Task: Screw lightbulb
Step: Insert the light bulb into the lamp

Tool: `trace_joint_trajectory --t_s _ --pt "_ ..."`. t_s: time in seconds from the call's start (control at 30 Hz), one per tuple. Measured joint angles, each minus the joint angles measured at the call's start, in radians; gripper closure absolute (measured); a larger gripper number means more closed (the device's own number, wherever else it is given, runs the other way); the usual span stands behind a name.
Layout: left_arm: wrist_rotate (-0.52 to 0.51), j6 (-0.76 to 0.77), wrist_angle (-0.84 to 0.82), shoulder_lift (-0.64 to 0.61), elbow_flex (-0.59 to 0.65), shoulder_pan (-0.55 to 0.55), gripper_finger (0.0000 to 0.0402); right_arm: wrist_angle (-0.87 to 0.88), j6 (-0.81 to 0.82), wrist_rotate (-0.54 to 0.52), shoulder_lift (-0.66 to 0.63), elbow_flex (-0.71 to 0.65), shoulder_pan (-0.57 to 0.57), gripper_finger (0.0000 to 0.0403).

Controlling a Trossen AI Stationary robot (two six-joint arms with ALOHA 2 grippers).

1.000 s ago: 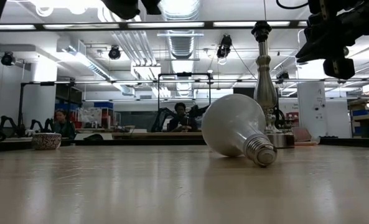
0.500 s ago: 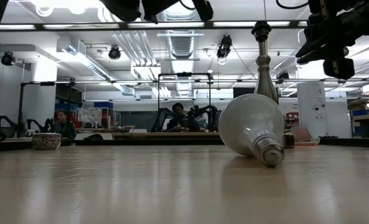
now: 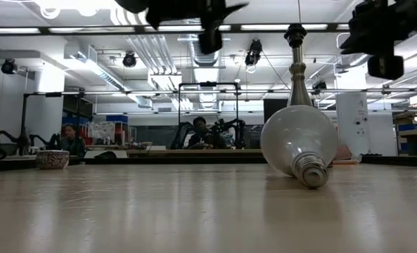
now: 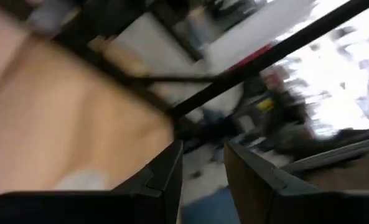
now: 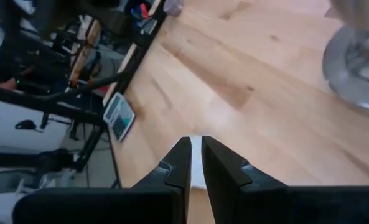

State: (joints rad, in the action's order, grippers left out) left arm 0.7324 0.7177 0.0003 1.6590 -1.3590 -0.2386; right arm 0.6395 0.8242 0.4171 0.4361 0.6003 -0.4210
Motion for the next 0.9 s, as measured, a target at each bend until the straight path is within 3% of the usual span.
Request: trace_joint_trajectory --t_s 0.13,0.3,0.47,0.6,0.9 --pt "-0.158 -0.154 -0.356 -0.053 0.0 0.029 0.0294 0.154 0.002 0.006 -0.025 0.058 0.0 0.0368" --pt "-0.372 -0.23 -0.554 -0.086 0.004 0.092 0.0294 0.339 -0.004 -0.033 -0.043 0.136 0.0 0.0367" --pt "-0.432 -0.194 -0.473 -0.08 0.057 0.182 0.0294 0.417 0.012 -0.078 -0.043 0.189 0.0 0.0367" --pt "-0.484 -0.063 -0.337 -0.069 0.14 0.268 0.0294 0.448 0.0 -0.078 -0.042 0.222 0.0 0.0367" --pt "-0.972 0.459 -0.069 -0.027 0.245 0.438 0.0294 0.515 -0.261 -0.104 -0.041 0.233 0.0 0.0368"
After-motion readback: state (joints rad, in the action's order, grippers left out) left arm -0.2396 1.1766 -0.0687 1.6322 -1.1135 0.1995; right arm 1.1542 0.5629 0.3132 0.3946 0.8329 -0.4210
